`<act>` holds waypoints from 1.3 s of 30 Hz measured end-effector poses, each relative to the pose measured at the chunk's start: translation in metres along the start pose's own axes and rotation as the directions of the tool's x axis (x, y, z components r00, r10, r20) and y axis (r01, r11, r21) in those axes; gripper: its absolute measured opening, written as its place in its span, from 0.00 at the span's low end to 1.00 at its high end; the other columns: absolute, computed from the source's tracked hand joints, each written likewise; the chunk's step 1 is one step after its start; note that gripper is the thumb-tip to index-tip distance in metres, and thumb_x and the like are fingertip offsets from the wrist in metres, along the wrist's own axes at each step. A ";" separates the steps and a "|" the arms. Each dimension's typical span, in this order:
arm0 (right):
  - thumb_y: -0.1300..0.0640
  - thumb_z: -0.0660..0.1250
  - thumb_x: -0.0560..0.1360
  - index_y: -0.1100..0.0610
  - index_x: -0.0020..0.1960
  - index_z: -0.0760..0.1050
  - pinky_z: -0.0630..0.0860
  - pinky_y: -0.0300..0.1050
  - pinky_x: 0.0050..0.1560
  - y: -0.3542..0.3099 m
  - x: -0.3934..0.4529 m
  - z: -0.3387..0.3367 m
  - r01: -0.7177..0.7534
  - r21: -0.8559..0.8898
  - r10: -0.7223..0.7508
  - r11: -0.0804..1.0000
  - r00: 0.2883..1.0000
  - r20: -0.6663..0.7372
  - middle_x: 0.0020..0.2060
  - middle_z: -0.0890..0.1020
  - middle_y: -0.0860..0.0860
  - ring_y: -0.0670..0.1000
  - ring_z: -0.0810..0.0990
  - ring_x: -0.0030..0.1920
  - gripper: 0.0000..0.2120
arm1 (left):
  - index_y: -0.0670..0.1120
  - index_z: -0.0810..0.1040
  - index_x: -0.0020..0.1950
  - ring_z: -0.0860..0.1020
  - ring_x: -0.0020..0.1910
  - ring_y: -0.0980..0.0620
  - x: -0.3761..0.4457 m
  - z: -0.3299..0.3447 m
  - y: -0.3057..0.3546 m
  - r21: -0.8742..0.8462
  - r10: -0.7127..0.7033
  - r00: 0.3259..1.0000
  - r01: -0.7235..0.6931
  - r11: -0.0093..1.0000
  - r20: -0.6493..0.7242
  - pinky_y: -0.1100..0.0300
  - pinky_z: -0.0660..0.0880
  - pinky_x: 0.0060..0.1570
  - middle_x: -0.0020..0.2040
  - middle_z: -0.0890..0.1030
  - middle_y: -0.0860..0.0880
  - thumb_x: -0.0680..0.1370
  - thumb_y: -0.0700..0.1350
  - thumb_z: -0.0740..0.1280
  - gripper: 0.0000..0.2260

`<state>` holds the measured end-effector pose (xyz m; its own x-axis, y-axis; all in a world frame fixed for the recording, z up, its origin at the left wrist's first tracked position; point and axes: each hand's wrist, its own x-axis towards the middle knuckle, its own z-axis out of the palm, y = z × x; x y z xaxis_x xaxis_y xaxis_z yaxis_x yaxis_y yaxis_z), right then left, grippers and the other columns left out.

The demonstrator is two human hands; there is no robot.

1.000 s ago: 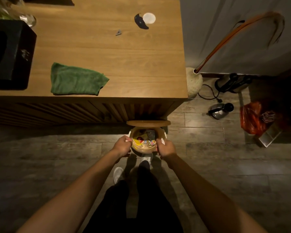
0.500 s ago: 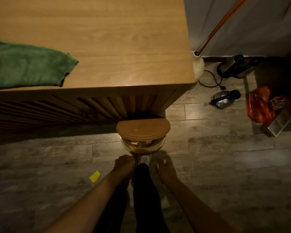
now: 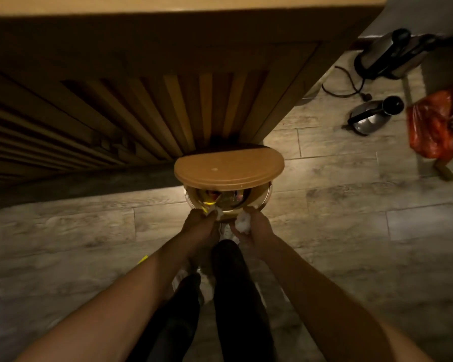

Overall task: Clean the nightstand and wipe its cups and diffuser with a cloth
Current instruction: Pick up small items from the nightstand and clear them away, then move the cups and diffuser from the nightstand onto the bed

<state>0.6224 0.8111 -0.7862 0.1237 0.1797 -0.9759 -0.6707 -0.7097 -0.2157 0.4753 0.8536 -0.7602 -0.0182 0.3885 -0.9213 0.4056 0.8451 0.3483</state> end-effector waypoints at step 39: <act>0.42 0.56 0.83 0.47 0.79 0.57 0.61 0.55 0.74 -0.077 -0.301 0.094 0.538 -0.843 -0.739 -0.006 0.565 0.366 0.78 0.61 0.54 0.57 0.60 0.77 0.26 | 0.51 0.71 0.71 0.69 0.68 0.46 -0.249 -0.224 0.122 0.647 0.701 0.710 -0.566 0.511 0.067 0.49 0.70 0.65 0.67 0.72 0.46 0.80 0.60 0.61 0.23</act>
<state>0.5685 0.8755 -0.4732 0.2976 0.8757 -0.3803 0.6872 -0.4730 -0.5514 0.3244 0.9427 -0.4498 0.3327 0.8434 -0.4219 0.8088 -0.0251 0.5876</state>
